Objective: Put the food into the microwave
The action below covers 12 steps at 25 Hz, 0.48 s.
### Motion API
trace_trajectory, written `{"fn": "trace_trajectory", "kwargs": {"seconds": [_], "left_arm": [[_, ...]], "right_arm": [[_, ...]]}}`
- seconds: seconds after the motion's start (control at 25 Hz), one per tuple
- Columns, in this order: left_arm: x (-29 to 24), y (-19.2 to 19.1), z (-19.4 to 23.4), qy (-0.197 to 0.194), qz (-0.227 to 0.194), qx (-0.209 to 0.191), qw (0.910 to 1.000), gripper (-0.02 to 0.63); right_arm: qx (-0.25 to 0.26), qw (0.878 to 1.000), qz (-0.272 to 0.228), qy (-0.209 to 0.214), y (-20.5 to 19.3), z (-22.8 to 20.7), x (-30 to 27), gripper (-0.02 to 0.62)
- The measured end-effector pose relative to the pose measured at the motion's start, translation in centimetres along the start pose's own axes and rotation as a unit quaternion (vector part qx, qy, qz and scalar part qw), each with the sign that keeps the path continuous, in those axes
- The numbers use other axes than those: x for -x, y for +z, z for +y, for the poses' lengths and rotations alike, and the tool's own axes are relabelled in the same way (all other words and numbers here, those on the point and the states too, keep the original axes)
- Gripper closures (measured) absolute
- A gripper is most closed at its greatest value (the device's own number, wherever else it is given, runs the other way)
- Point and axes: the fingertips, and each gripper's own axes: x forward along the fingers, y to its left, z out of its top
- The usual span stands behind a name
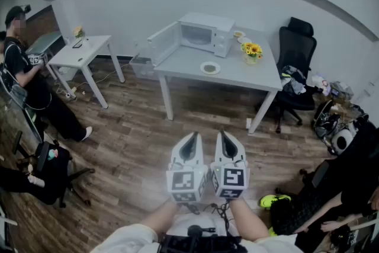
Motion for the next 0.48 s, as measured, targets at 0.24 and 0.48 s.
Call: {"fn": "trace_trajectory", "kwargs": {"seconds": [0.24, 0.48], "left_arm": [[-0.61, 0.41, 0.23, -0.001, -0.002, 0.01, 0.9999, 0.597], [-0.72, 0.39, 0.92, 0.001, 0.001, 0.016, 0.9999, 0.597]], "right_arm": [[0.002, 1.0, 0.003, 0.0, 0.11, 0.0, -0.7, 0.581], [-0.015, 1.0, 0.002, 0.007, -0.12, 0.53, -1.1, 0.577]]}}
